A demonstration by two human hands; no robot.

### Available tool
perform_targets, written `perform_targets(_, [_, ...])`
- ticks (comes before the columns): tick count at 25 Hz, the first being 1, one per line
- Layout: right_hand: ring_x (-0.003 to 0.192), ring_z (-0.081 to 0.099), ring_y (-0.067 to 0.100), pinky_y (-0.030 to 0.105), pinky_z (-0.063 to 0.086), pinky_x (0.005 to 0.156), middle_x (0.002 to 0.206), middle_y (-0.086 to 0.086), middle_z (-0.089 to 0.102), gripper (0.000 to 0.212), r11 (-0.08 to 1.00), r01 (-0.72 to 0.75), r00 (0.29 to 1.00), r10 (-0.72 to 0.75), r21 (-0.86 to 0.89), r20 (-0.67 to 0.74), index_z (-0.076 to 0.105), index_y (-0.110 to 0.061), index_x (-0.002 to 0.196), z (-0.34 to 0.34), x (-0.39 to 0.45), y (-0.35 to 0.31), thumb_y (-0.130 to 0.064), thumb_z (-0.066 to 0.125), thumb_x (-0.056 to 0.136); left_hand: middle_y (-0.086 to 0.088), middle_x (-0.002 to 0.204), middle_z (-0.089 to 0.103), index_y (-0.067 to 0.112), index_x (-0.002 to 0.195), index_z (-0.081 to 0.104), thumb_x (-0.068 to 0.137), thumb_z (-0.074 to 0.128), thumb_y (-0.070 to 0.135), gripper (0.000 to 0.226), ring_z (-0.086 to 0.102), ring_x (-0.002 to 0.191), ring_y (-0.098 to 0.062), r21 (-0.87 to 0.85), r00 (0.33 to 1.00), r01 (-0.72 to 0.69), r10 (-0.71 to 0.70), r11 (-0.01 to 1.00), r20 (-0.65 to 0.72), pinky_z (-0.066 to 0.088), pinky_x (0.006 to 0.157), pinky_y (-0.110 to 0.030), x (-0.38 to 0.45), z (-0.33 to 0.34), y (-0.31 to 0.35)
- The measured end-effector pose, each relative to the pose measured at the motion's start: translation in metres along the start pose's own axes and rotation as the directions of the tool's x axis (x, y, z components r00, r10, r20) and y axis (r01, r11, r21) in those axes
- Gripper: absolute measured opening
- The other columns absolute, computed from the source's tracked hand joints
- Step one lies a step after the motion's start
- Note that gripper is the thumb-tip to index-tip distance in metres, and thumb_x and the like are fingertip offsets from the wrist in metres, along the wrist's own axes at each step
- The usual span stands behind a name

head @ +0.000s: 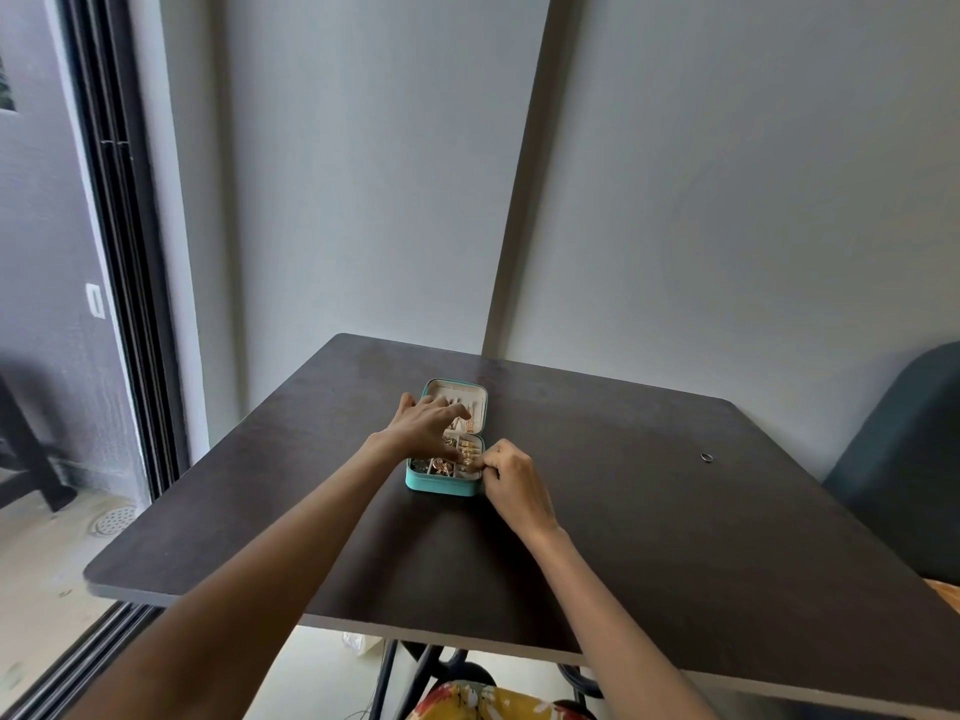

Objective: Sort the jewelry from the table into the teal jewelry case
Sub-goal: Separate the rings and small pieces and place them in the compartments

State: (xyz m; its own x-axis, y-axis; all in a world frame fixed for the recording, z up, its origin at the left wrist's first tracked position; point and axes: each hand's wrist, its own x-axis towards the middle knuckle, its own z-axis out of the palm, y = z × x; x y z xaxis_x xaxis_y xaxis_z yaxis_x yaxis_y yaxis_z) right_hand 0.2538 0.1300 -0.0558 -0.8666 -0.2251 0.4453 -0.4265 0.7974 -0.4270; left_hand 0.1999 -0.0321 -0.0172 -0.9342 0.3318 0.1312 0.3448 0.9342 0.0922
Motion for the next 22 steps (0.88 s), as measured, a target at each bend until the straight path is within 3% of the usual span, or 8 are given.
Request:
perform_targets(5, [0.089, 0.062, 0.019, 0.022, 0.045, 0.073, 0.098, 0.006, 0.066, 0.030, 0.990, -0.076, 0.992, 0.087, 0.117, -0.091, 0.073, -0.008, 0.091, 0.000, 0.001, 0.004, 0.002, 0.046, 0.087, -0.002, 0.139, 0.044, 0.029, 0.137, 0.038, 0.083, 0.061, 0.049, 0.062, 0.038, 0.130, -0.020, -0.002, 1.000, 0.011, -0.011, 1.000, 0.000, 0.024, 0.098, -0.037, 0.000, -0.004, 0.004])
perform_targets(10, [0.092, 0.064, 0.022, 0.025, 0.045, 0.079, 0.097, 0.006, 0.070, 0.027, 0.940, -0.237, 0.931, 0.293, 0.246, -0.219, 0.072, -0.011, 0.090, -0.018, 0.005, 0.026, 0.002, 0.050, 0.085, -0.003, 0.132, 0.051, 0.027, 0.124, 0.055, 0.092, 0.052, 0.040, 0.035, 0.040, 0.129, -0.022, -0.225, 0.996, -0.035, 0.015, 0.974, -0.090, 0.024, 0.104, -0.041, 0.010, -0.008, 0.044])
perform_targets(13, [0.095, 0.064, 0.024, 0.027, 0.044, 0.074, 0.100, 0.008, 0.070, 0.021, 0.889, -0.342, 0.871, 0.422, 0.305, -0.251, 0.070, -0.012, 0.095, -0.043, 0.008, 0.050, -0.006, 0.051, 0.088, -0.002, 0.121, 0.059, 0.024, 0.113, 0.063, 0.091, 0.054, 0.036, 0.026, 0.052, 0.118, -0.020, -0.469, 0.993, -0.068, 0.012, 0.880, -0.121, 0.037, 0.099, -0.039, 0.034, 0.001, 0.096])
perform_targets(16, [0.097, 0.062, 0.027, 0.024, 0.036, 0.068, 0.103, 0.011, 0.068, 0.019, 0.856, -0.450, 0.825, 0.507, 0.253, -0.250, 0.067, -0.010, 0.101, -0.069, 0.007, 0.092, -0.012, 0.052, 0.091, -0.003, 0.109, 0.067, 0.016, 0.106, 0.066, 0.090, 0.057, 0.025, 0.020, 0.061, 0.104, -0.018, -0.731, 0.991, -0.054, -0.053, 0.681, -0.122, 0.048, 0.090, -0.033, 0.060, 0.018, 0.157])
perform_targets(18, [0.100, 0.061, 0.028, 0.024, 0.036, 0.069, 0.107, 0.012, 0.067, 0.020, 0.835, -0.509, 0.796, 0.549, 0.208, -0.255, 0.066, -0.010, 0.103, -0.086, 0.007, 0.129, -0.012, 0.052, 0.090, -0.006, 0.108, 0.067, 0.011, 0.107, 0.065, 0.090, 0.056, 0.019, 0.020, 0.061, 0.102, -0.019, -0.797, 0.991, -0.026, -0.086, 0.603, -0.098, 0.047, 0.085, -0.028, 0.079, 0.033, 0.196])
perform_targets(22, [0.110, 0.057, 0.027, 0.028, 0.042, 0.083, 0.117, 0.010, 0.061, 0.024, 0.758, -0.641, 0.713, 0.646, 0.121, -0.272, 0.062, -0.010, 0.110, -0.120, 0.007, 0.209, -0.008, 0.046, 0.092, -0.010, 0.116, 0.064, 0.007, 0.114, 0.060, 0.089, 0.049, 0.008, 0.028, 0.057, 0.110, -0.024, -0.799, 0.999, 0.004, -0.035, 0.601, -0.021, 0.043, 0.089, -0.028, 0.122, 0.062, 0.260])
